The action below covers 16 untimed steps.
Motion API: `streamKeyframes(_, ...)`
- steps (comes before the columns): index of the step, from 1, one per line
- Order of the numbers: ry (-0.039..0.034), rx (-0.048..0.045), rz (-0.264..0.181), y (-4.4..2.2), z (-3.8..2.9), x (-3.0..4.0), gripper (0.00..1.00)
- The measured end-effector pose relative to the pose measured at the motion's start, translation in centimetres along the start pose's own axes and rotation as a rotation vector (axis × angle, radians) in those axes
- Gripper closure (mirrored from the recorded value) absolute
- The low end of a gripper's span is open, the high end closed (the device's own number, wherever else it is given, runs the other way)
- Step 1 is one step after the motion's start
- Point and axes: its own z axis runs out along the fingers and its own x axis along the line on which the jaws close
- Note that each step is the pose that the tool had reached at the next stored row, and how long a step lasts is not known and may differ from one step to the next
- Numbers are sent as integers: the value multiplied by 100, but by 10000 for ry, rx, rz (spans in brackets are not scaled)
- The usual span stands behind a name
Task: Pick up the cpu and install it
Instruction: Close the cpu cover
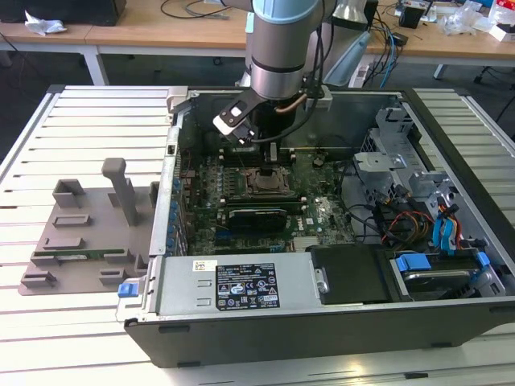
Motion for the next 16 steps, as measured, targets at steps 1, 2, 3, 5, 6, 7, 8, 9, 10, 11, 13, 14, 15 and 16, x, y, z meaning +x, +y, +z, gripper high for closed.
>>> streamKeyframes(1, -1, 1, 0, 0, -13, 0, 89)
streamKeyframes(2, -1, 0, 0, 0, -25, -1, 89)
streamKeyframes(3, 0, 1, 0, 0, -42, -1, 89)
streamKeyframes(5, 0, 0, -1, -1, -75, -1, 89)
streamKeyframes(6, 0, 0, 0, -1, -86, -2, 89)
streamKeyframes(7, 0, 0, -1, -1, -99, -2, 89)
streamKeyframes(8, 0, 1, 0, -1, -111, -2, 89)
streamKeyframes(9, 0, 0, 0, -1, -119, -2, 89)
streamKeyframes(10, 1, -1, 0, -1, -125, -2, 89)
streamKeyframes(11, 1, -1, 0, -1, -129, -2, 89)
streamKeyframes(13, 1, 0, 0, -1, -135, -2, 89)
streamKeyframes(14, 0, 0, 0, -1, -139, -2, 89)
streamKeyframes(15, 0, 0, 0, -1, -147, -3, 89)
streamKeyframes(16, -1, 1, 0, -1, -154, -3, 89)
